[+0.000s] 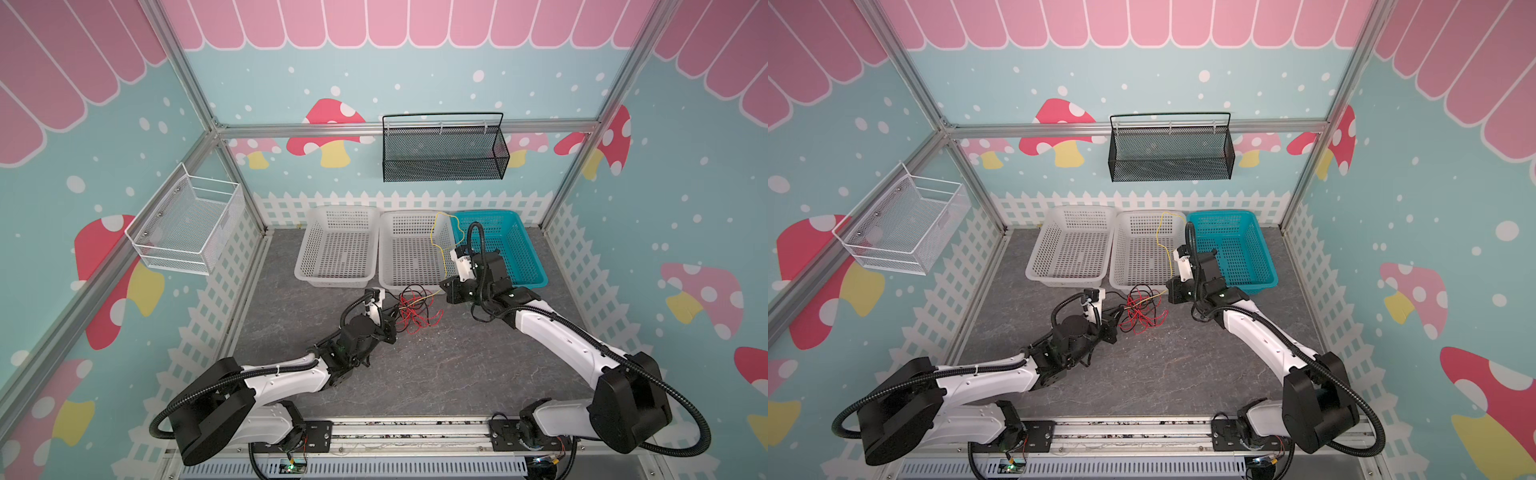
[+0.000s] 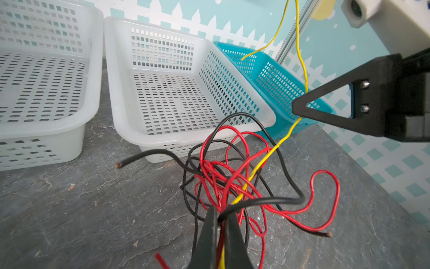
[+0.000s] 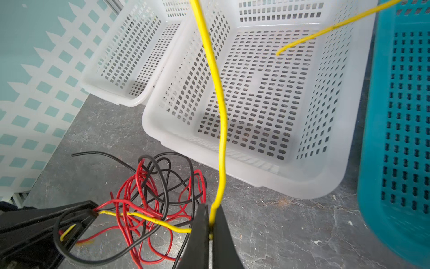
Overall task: Untangle and sort cables by color
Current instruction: Untie the cable.
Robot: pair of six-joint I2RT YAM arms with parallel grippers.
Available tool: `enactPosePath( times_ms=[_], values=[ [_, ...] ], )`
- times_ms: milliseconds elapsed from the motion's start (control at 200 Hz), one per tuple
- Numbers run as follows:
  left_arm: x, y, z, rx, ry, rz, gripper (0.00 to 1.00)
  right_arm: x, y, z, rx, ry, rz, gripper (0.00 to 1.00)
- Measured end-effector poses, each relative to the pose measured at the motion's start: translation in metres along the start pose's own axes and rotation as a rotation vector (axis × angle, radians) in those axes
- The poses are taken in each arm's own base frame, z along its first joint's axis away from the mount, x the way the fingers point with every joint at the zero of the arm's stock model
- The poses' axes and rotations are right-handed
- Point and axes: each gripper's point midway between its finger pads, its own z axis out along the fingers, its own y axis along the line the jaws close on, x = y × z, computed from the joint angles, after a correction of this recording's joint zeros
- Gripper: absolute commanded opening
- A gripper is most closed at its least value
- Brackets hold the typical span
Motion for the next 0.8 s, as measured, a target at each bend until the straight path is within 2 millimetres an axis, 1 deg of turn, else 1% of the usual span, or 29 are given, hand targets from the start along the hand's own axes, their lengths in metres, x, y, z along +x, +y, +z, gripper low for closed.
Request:
enactPosePath(
  times_ms=[120,215,305,465,635,800],
  values=[
    [-0.002,0.002,-0.003,0.001,0.003,-0.015,0.00,0.003,-0.003,-0.002,-0.002,0.016,0.003,0.00],
    [-0.004,0.007,-0.005,-0.006,0.008,-0.041,0.00,0.006,-0.006,-0.003,-0.006,0.032,0.008,0.00],
    [-0.005,0.011,-0.009,0.002,0.008,-0.071,0.00,0.006,-0.003,-0.007,-0.018,0.031,0.001,0.00],
    [-0.007,0.011,-0.016,0.026,0.001,-0.094,0.00,0.006,0.002,-0.011,-0.045,0.032,-0.004,0.00],
    [-0.006,0.011,-0.016,0.033,0.012,-0.094,0.00,0.012,0.000,-0.013,-0.058,0.030,0.001,0.00],
    [-0.006,0.010,-0.015,0.031,0.025,-0.092,0.00,0.010,-0.003,-0.016,-0.036,0.021,-0.012,0.00]
  ],
)
